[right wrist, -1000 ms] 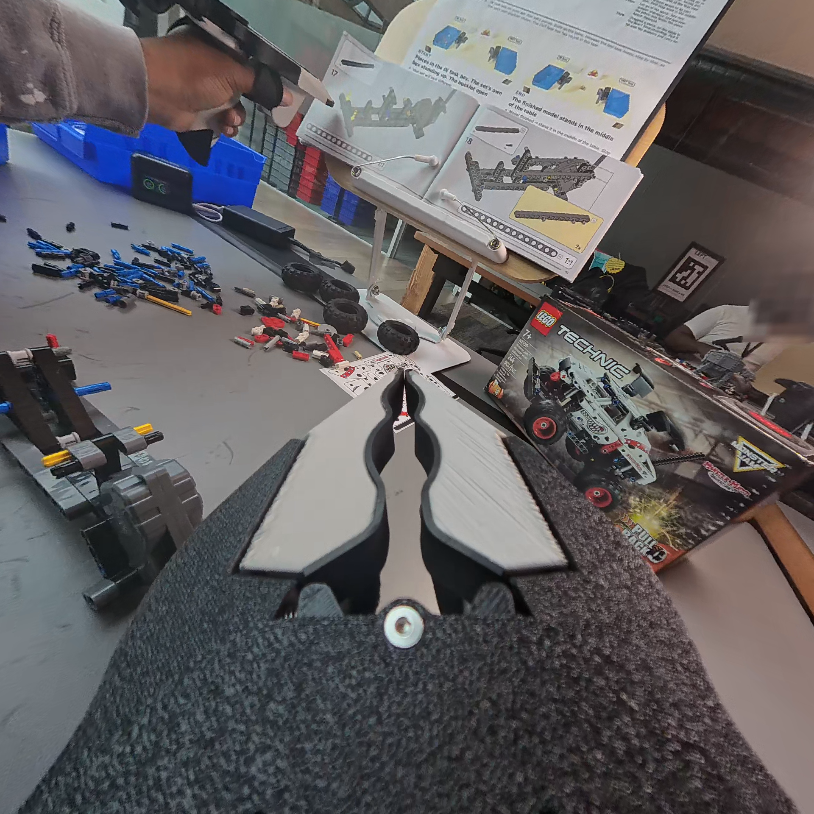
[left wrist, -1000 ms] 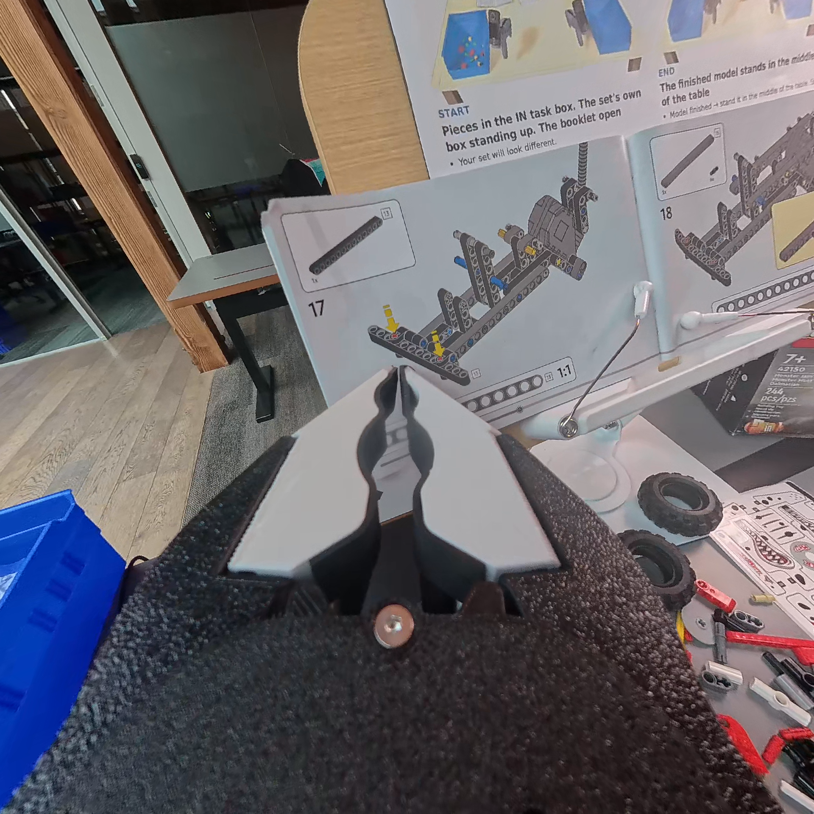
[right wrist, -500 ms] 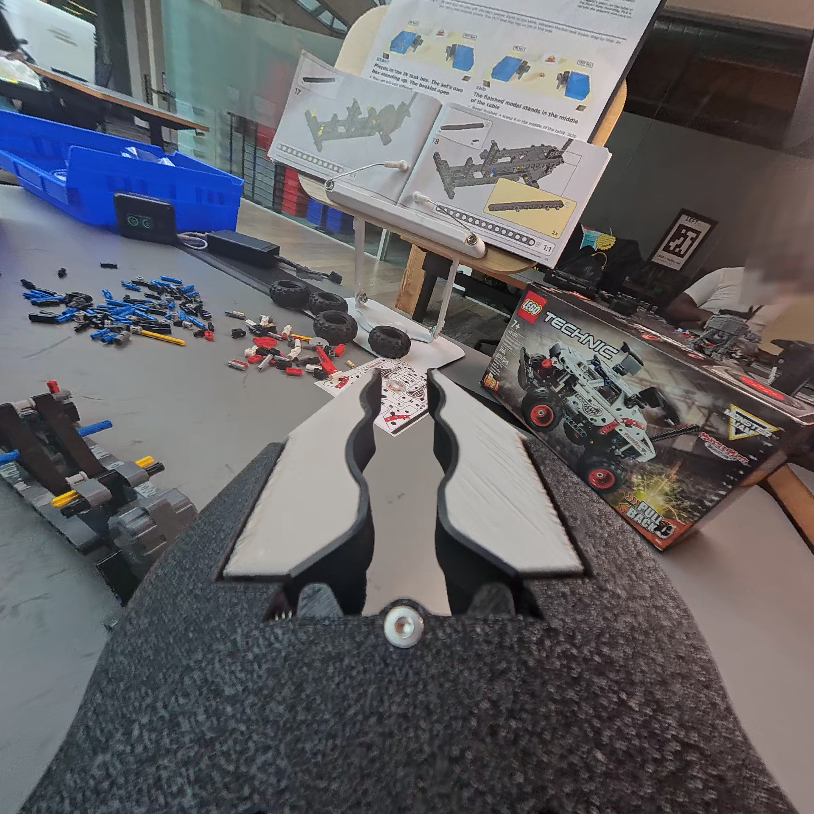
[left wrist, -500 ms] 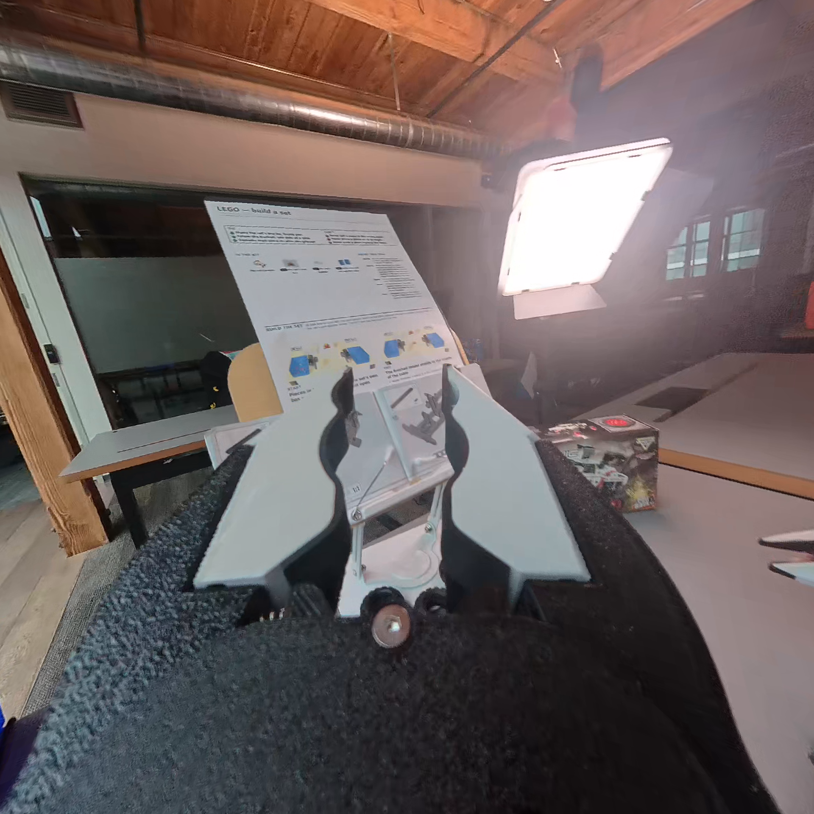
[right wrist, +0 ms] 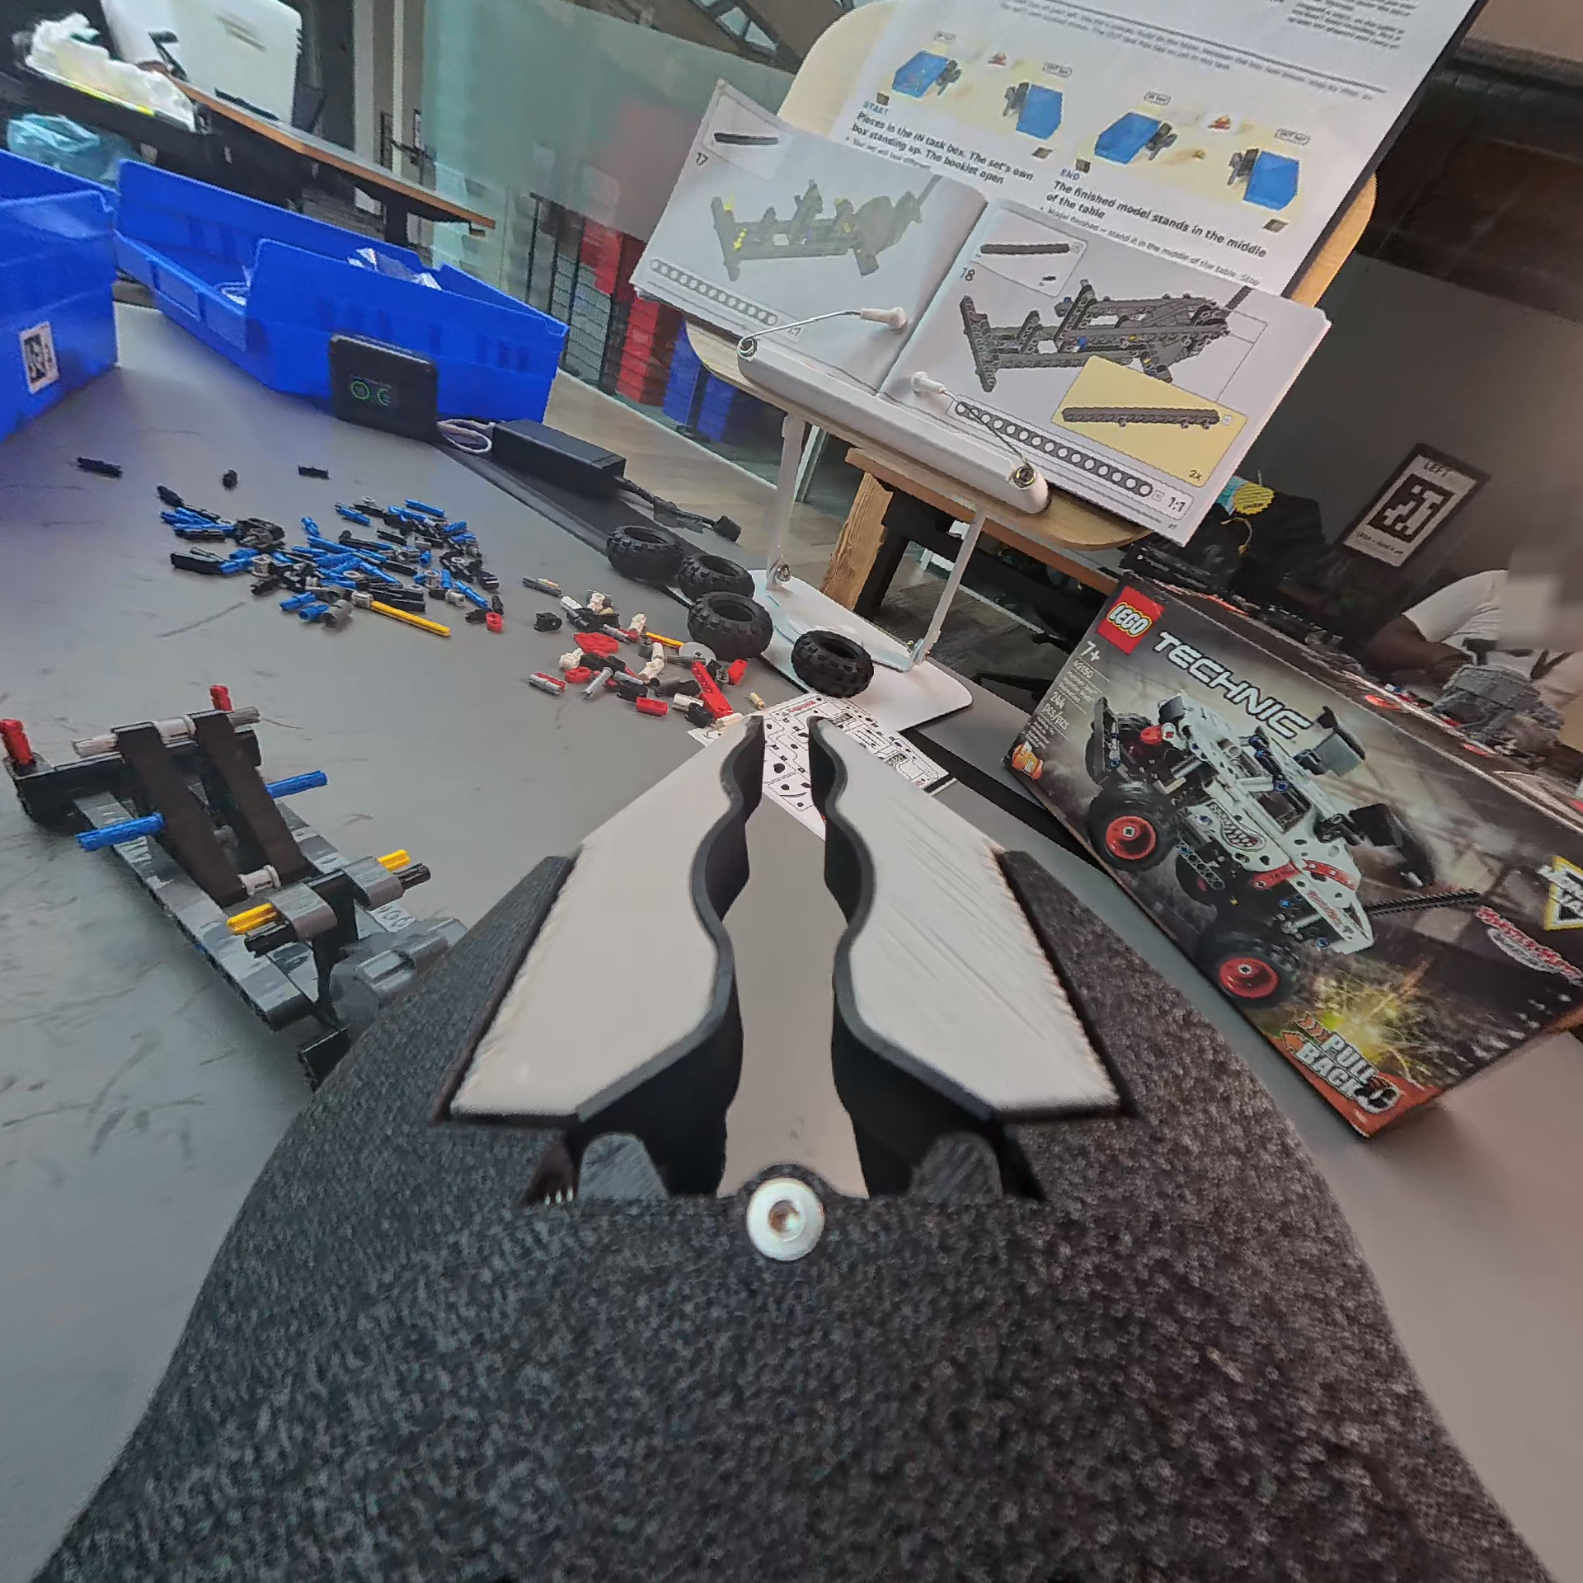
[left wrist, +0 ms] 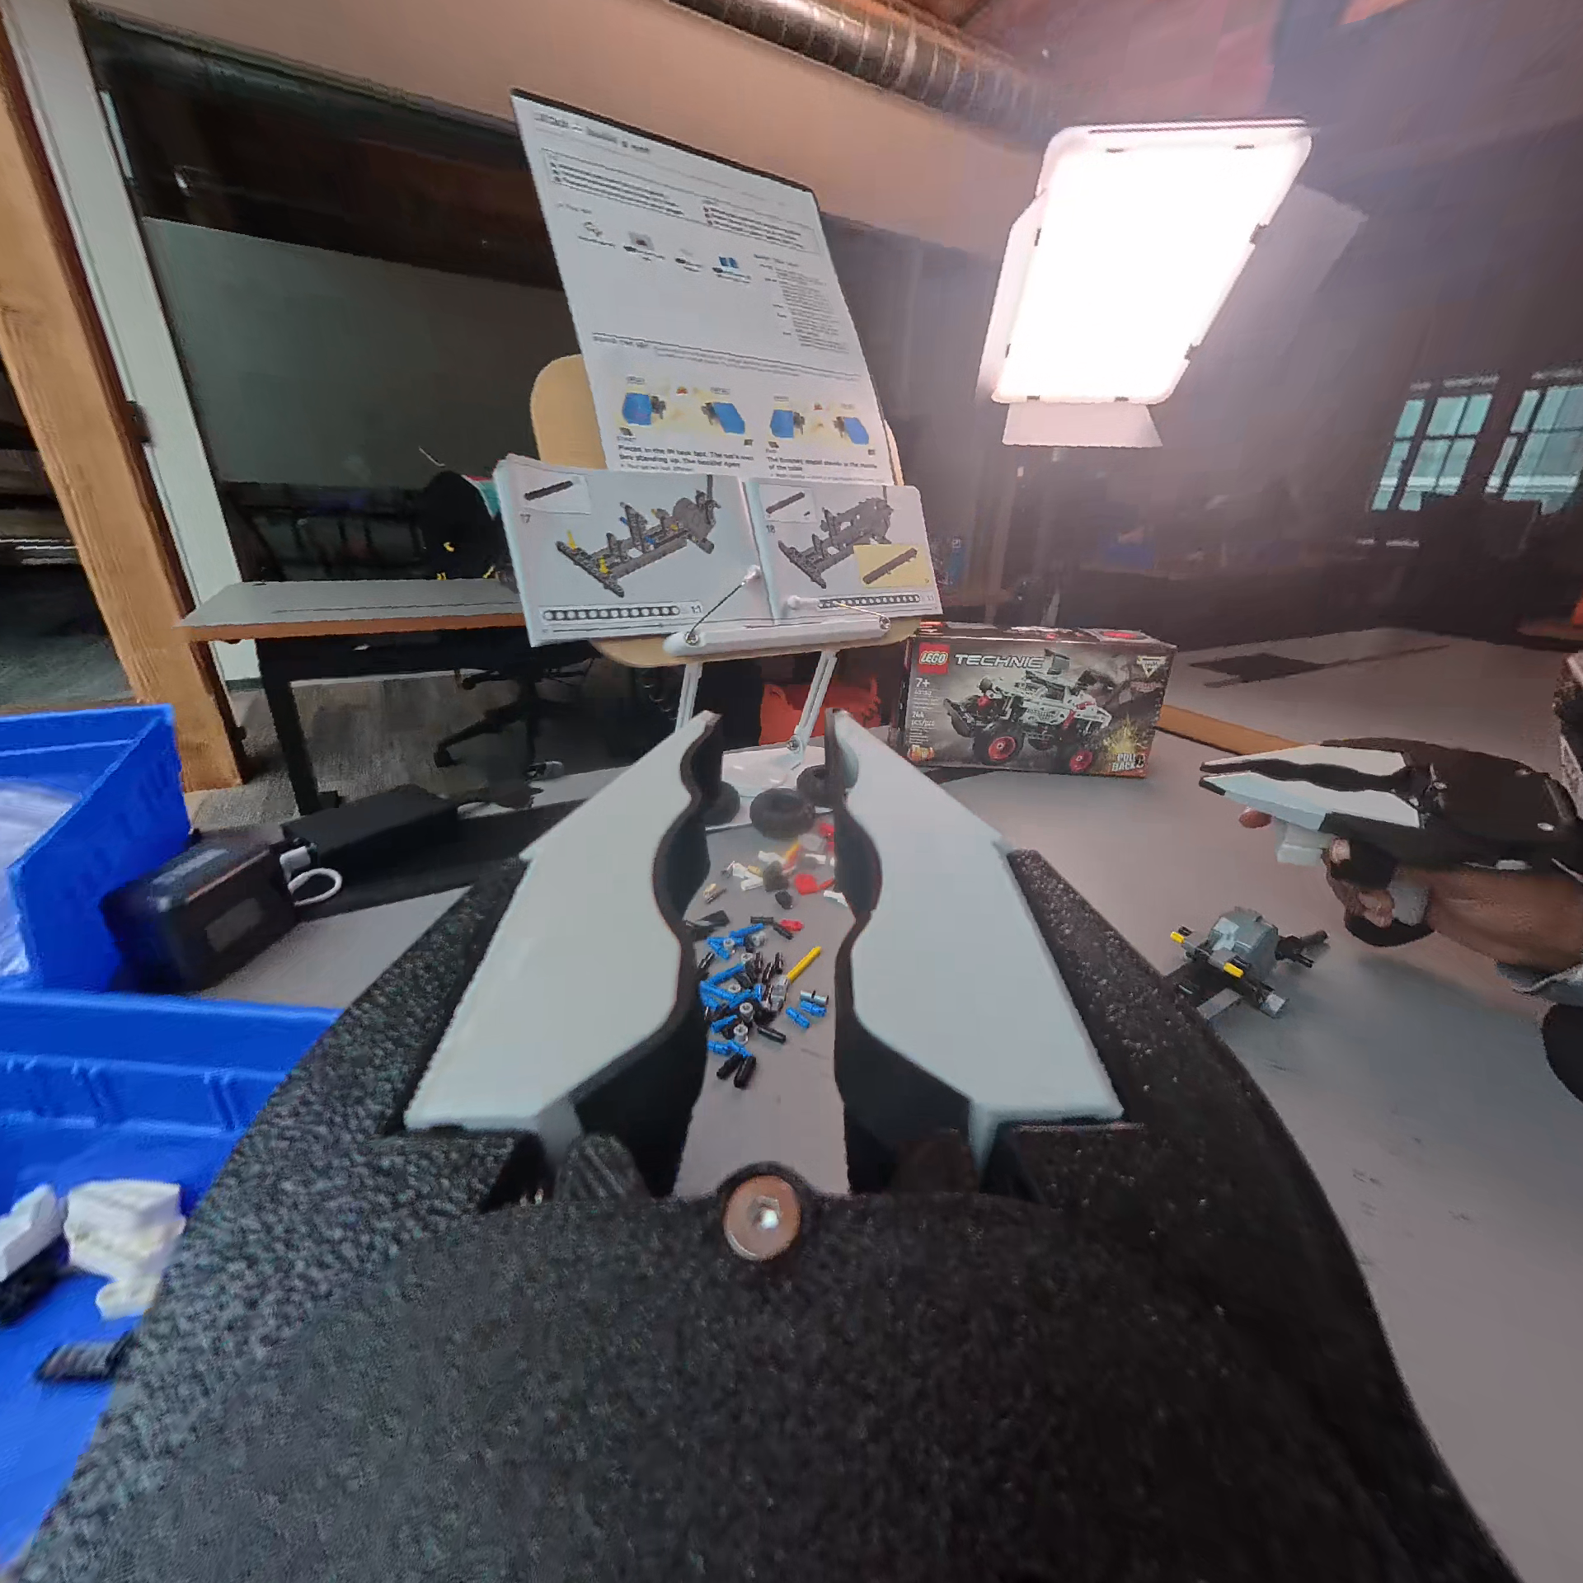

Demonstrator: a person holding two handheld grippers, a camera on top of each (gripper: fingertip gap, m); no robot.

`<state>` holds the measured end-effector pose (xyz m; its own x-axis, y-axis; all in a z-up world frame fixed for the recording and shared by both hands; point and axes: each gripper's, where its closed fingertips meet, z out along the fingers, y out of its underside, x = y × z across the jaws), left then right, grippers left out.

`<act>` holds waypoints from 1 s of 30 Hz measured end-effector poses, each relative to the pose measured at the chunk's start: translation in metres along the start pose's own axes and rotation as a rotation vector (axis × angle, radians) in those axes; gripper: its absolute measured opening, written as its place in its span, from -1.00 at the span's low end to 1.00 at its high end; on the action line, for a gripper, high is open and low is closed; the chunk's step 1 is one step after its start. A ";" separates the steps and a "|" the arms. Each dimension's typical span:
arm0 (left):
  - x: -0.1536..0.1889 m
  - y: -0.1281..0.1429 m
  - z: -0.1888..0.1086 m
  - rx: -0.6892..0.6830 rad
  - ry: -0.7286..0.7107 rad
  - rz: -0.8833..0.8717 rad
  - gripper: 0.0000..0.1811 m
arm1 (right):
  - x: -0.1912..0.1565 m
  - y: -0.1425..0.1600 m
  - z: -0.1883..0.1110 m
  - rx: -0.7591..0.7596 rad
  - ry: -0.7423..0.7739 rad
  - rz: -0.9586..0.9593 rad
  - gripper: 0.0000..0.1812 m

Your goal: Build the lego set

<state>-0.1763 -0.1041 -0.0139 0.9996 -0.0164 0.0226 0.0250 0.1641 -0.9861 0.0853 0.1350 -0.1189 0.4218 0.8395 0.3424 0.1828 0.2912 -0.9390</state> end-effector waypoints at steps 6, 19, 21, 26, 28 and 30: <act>-0.005 0.035 -0.037 -0.006 -0.089 -0.084 -0.84 | -0.004 0.003 0.003 -0.005 -0.009 0.015 -0.89; 0.003 0.064 -0.029 -0.024 -0.093 -0.095 -0.78 | -0.024 -0.025 -0.004 0.045 -0.027 0.053 -0.89; 0.004 0.066 -0.027 -0.036 -0.085 -0.094 -0.77 | -0.029 -0.029 -0.009 0.055 -0.038 0.077 -0.89; 0.004 0.069 -0.025 -0.054 -0.076 -0.102 -0.75 | -0.034 -0.030 -0.016 0.068 -0.051 0.113 -0.89; 0.004 0.070 -0.023 -0.060 -0.074 -0.105 -0.75 | -0.033 -0.029 -0.015 0.067 -0.052 0.109 -0.89; 0.004 0.072 -0.022 -0.066 -0.071 -0.105 -0.74 | -0.034 -0.027 -0.014 0.065 -0.058 0.116 -0.89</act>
<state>-0.1704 -0.1143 -0.0880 0.9899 0.0403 0.1356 0.1311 0.1002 -0.9863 0.0788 0.0922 -0.1042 0.3842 0.8940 0.2304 0.0770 0.2177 -0.9730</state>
